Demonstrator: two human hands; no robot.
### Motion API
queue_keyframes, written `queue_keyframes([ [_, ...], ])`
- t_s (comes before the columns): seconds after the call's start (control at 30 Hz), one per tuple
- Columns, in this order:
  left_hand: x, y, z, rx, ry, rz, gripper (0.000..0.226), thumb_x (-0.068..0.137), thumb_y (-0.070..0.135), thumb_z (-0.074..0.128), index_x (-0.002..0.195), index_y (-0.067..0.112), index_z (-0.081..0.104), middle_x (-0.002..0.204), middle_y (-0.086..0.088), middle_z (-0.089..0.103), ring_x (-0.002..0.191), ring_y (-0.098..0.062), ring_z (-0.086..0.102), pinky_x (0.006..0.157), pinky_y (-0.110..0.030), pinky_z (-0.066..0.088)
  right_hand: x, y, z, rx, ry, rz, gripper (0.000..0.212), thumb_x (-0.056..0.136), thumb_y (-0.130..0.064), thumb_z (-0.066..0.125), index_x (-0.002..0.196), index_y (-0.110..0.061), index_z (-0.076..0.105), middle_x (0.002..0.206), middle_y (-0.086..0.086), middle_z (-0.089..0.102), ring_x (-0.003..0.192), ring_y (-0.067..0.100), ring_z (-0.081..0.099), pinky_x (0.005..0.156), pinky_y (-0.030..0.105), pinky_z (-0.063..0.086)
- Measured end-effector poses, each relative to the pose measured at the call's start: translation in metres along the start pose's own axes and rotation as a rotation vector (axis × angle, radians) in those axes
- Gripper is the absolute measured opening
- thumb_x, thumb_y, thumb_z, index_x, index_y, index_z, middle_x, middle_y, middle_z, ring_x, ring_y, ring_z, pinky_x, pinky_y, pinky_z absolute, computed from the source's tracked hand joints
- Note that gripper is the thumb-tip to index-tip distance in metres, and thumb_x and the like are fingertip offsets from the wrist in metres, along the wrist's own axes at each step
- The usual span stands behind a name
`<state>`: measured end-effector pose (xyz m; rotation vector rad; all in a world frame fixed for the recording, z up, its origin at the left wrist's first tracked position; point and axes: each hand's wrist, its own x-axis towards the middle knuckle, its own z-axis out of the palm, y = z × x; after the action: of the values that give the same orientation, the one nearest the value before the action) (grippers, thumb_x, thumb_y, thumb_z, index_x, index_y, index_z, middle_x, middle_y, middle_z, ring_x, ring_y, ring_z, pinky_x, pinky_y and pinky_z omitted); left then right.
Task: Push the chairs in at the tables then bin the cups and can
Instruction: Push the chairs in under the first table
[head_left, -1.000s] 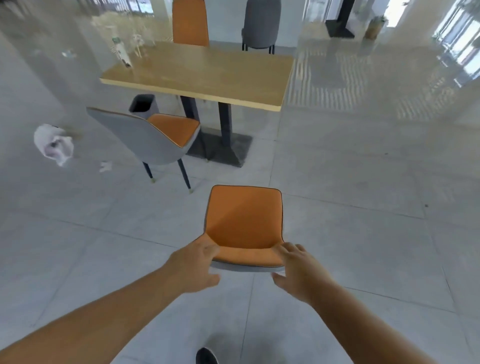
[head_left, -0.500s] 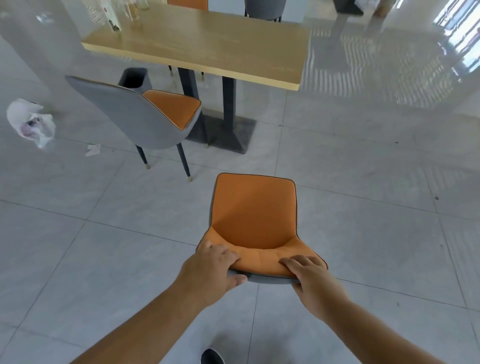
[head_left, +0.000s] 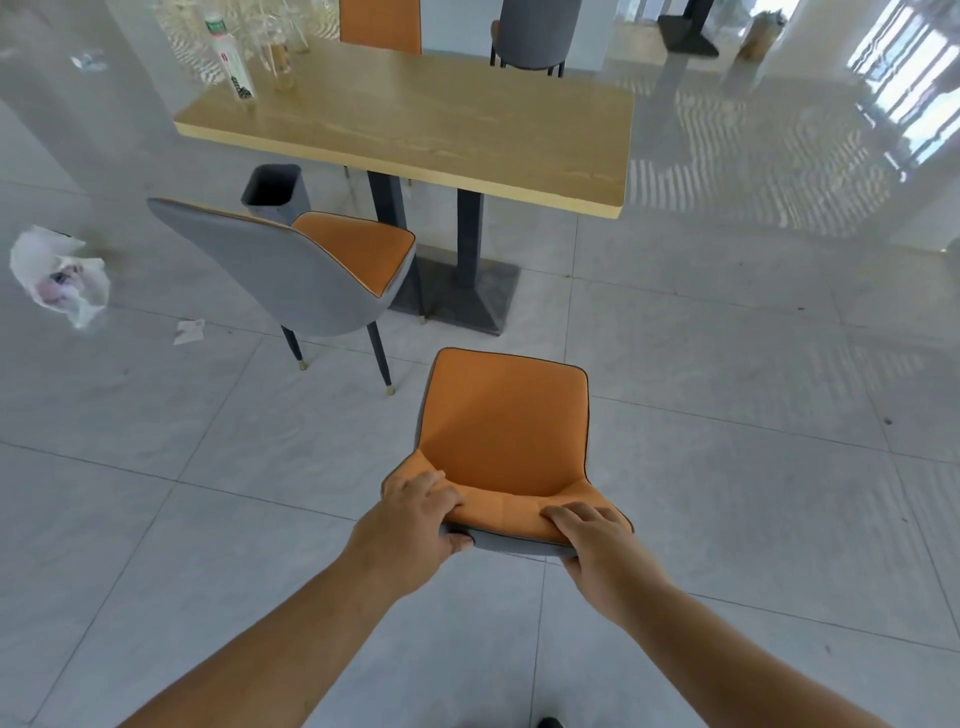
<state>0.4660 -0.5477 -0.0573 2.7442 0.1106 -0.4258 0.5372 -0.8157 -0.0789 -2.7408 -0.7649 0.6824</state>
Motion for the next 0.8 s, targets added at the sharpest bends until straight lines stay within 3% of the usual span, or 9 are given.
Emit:
queue_keyframes([
  [0.1, 0.031, -0.012, -0.015, -0.007, 0.029, 0.010, 0.051, 0.093, 0.060, 0.060, 0.137, 0.036, 0.051, 0.136, 0.010, 0.053, 0.130, -0.019, 0.040, 0.094, -0.038, 0.051, 0.034, 0.000, -0.014, -0.001, 0.015, -0.003, 0.052, 0.101, -0.029, 0.056, 0.148, -0.039, 0.039, 0.145, -0.014, 0.048, 0.131, 0.025, 0.041, 0.103, 0.040, 0.048],
  [0.5, 0.195, -0.080, -0.103, -0.080, -0.018, -0.011, 0.052, 0.092, 0.059, 0.063, 0.138, 0.039, 0.050, 0.137, 0.015, 0.050, 0.128, -0.011, 0.037, 0.099, -0.031, 0.044, 0.210, -0.004, -0.088, 0.030, 0.042, -0.033, 0.050, 0.100, -0.029, 0.057, 0.146, -0.038, 0.041, 0.140, -0.013, 0.051, 0.128, 0.023, 0.044, 0.097, 0.040, 0.052],
  [0.8, 0.317, -0.144, -0.170, -0.113, -0.014, 0.006, 0.053, 0.092, 0.055, 0.066, 0.138, 0.033, 0.052, 0.137, 0.009, 0.053, 0.129, -0.017, 0.039, 0.105, -0.039, 0.044, 0.350, -0.025, -0.135, 0.049, 0.052, 0.017, 0.050, 0.099, -0.030, 0.058, 0.146, -0.038, 0.041, 0.144, -0.013, 0.050, 0.131, 0.023, 0.042, 0.103, 0.040, 0.048],
])
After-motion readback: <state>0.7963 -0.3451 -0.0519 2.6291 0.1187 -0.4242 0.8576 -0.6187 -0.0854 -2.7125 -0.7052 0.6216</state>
